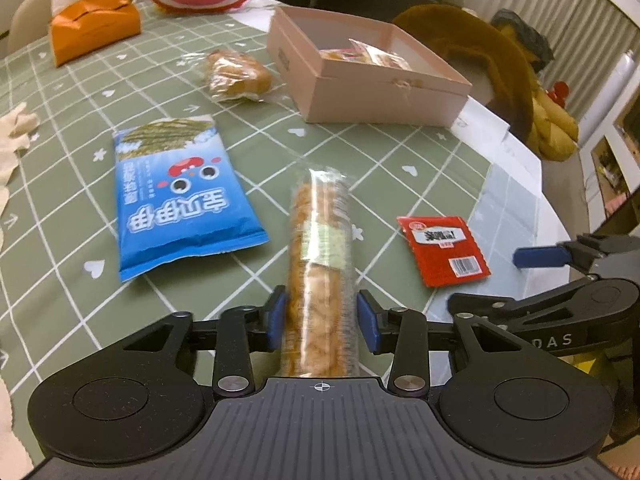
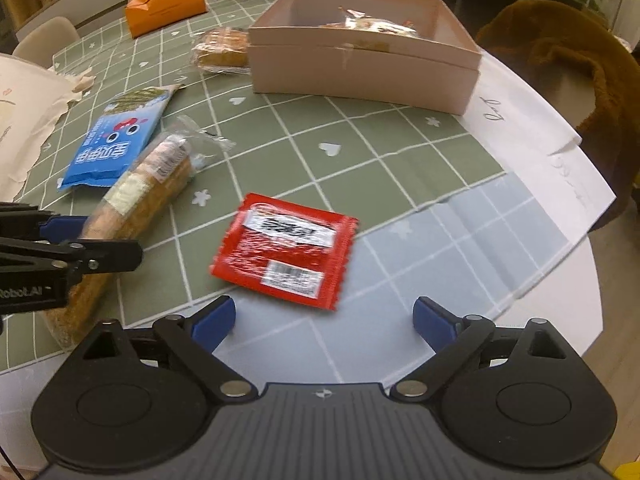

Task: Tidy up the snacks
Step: 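Grasp the breadstick bag with the left gripper while the right gripper grasps the red spicy-strip packet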

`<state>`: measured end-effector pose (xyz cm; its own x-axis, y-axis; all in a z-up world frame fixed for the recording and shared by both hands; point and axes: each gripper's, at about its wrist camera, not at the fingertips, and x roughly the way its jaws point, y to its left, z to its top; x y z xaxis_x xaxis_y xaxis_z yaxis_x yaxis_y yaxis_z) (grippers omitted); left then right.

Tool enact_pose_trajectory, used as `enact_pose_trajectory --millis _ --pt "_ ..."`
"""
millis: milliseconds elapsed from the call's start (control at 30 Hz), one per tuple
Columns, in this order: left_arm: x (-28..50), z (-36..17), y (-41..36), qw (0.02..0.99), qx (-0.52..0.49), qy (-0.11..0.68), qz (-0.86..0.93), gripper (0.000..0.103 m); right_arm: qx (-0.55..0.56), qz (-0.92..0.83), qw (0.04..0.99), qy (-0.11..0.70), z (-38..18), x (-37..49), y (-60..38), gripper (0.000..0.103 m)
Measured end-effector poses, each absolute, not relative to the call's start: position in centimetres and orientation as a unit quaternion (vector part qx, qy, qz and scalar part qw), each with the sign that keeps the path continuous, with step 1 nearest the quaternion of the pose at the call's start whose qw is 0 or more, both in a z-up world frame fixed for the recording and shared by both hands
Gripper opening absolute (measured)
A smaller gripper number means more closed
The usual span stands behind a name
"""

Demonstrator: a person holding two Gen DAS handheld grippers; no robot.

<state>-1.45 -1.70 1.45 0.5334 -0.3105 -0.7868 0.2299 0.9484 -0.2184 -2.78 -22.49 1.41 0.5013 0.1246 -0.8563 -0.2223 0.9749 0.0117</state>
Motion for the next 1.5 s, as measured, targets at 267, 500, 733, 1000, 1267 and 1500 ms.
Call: enact_pose_trajectory --millis 267,500,733,1000,1267,1500 --pt "-1.2 1.3 0.1 0.865 -0.108 0.466 -0.150 0.036 -0.045 0.091 0.864 0.494 1.4 -2.2 -23.5 0.097" --pt "-1.3 1.5 -0.3 0.866 -0.100 0.467 -0.145 0.037 -0.009 0.045 0.864 0.501 1.5 -1.5 -23.4 0.097" --pt "-1.4 1.2 0.0 0.867 -0.112 0.462 -0.148 0.037 0.035 0.051 0.867 0.495 1.8 -0.2 -20.7 0.097" --pt "-1.5 1.3 -0.1 0.868 -0.110 0.461 -0.147 0.037 0.016 0.014 0.869 0.494 1.6 1.8 -19.1 0.090" --pt "-1.2 1.4 -0.1 0.865 -0.111 0.468 -0.146 0.037 -0.034 0.078 0.873 0.480 2.0 0.0 -18.2 0.073" --pt "0.6 1.7 -0.8 0.857 -0.101 0.484 -0.146 0.038 -0.031 0.079 0.879 0.469 1.8 -0.6 -18.8 0.073"
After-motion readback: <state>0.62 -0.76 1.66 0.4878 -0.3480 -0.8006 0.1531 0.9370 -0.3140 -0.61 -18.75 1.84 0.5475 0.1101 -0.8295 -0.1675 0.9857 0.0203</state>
